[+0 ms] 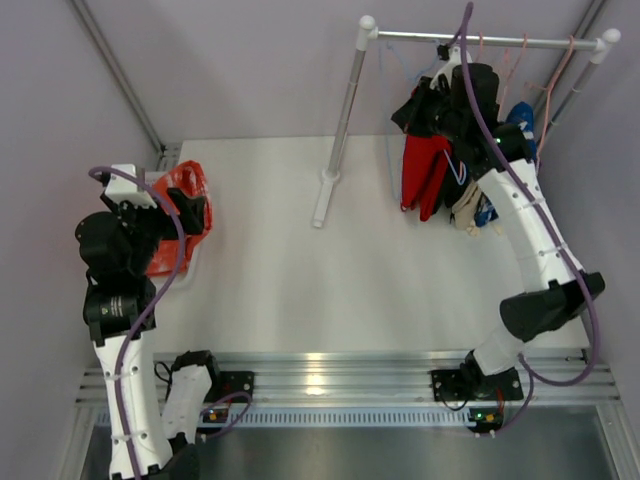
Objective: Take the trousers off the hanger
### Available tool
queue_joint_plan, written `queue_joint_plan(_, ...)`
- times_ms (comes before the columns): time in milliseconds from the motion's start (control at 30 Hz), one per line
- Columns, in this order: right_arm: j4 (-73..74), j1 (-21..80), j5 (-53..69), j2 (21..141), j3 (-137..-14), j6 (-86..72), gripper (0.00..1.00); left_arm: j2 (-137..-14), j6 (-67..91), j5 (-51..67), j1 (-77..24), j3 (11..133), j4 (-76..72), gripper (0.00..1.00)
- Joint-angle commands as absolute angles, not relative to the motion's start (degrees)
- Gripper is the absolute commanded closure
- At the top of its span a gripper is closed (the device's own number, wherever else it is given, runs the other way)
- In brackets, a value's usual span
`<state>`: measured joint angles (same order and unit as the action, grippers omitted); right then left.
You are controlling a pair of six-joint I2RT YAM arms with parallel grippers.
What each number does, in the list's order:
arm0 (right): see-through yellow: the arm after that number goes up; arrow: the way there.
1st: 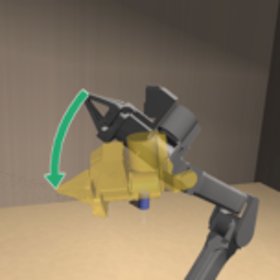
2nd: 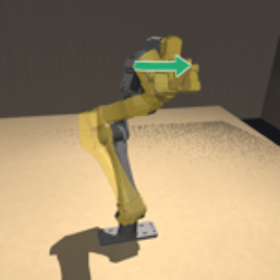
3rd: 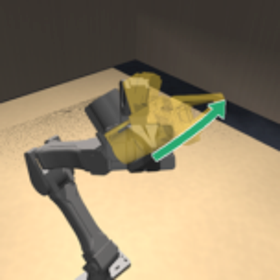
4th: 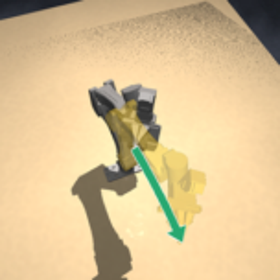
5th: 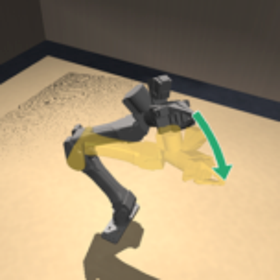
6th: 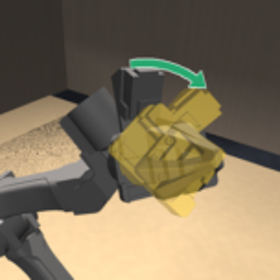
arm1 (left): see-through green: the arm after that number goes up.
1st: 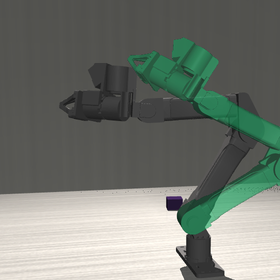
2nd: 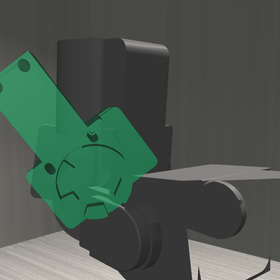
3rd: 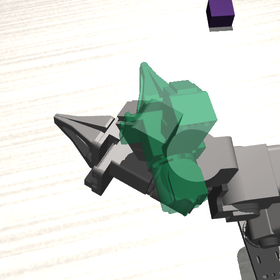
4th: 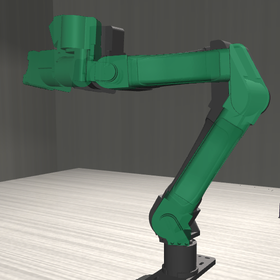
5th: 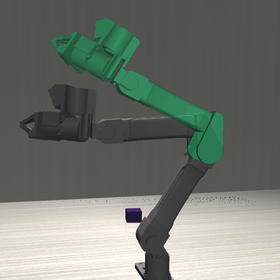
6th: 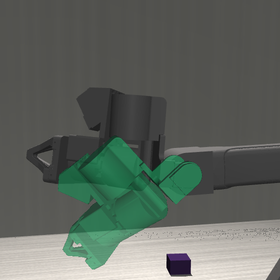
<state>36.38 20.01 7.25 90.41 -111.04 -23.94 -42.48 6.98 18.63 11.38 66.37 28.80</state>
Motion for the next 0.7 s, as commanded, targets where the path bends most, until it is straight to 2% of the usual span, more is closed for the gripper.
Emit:
queue_joint_plan(0, 36.7, 19.6, 5.2, 96.4, -119.4, -20.5, 1.00, -41.0, 9.1, 19.2, 11.7, 64.5, 27.8, 0.01)
queue_joint_plan(267, 32.5, 19.8, 2.6, 105.6, -128.2, -16.5, 1.00, -39.8, 9.6, 18.4, 11.7, 61.0, 27.3, 0.01)
queue_joint_plan(667, 26.0, 21.5, -1.4, 112.7, -131.7, -13.5, 1.00, -38.8, 10.2, 17.2, 11.7, 56.4, 26.0, 0.01)
